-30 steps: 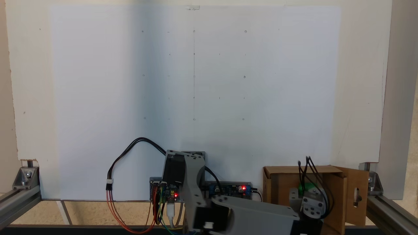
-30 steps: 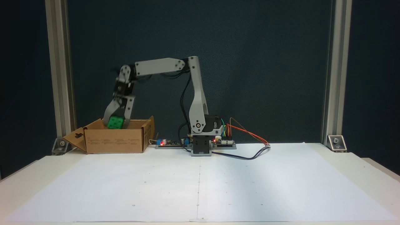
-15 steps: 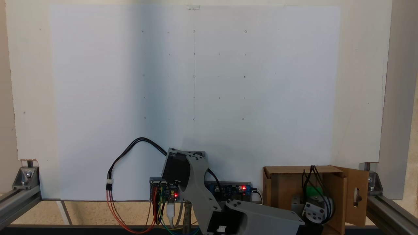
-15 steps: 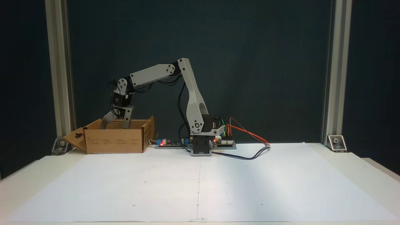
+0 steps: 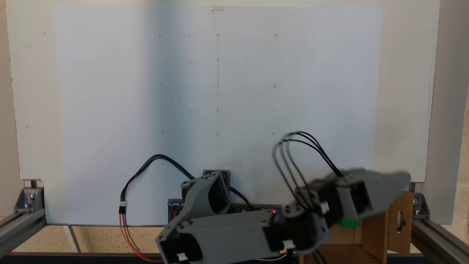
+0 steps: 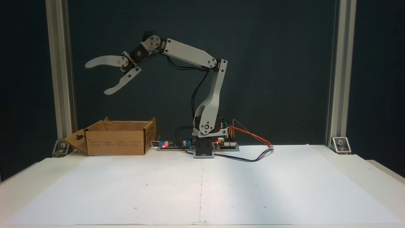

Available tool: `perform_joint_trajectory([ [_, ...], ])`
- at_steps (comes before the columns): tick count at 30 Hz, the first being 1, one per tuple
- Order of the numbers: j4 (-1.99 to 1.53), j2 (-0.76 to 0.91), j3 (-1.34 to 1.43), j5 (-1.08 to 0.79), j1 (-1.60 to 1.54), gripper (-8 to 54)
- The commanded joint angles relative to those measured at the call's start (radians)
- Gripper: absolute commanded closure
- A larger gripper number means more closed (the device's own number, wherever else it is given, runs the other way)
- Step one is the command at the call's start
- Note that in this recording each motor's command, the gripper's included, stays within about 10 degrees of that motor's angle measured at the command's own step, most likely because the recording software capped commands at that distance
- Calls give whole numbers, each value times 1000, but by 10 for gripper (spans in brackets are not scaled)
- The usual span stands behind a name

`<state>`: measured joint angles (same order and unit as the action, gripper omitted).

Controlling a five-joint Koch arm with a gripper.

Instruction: Grasp a green dice and put it in the bin.

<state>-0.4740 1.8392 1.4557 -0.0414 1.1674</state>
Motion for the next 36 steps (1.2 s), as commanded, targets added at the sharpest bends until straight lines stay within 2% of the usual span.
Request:
perform_joint_trajectory([
  [1, 3, 51, -48, 58, -159, 4],
  [9, 11, 120, 29, 80, -738, 4],
  [14, 92, 242, 196, 81, -1096, 4],
  [22, 448, 520, 635, 81, -1131, 0],
  [27, 667, 535, 882, 69, -1117, -10],
  [31, 848, 534, 1111, 46, -1108, 16],
  [36, 1054, 534, 1236, 48, -1108, 17],
])
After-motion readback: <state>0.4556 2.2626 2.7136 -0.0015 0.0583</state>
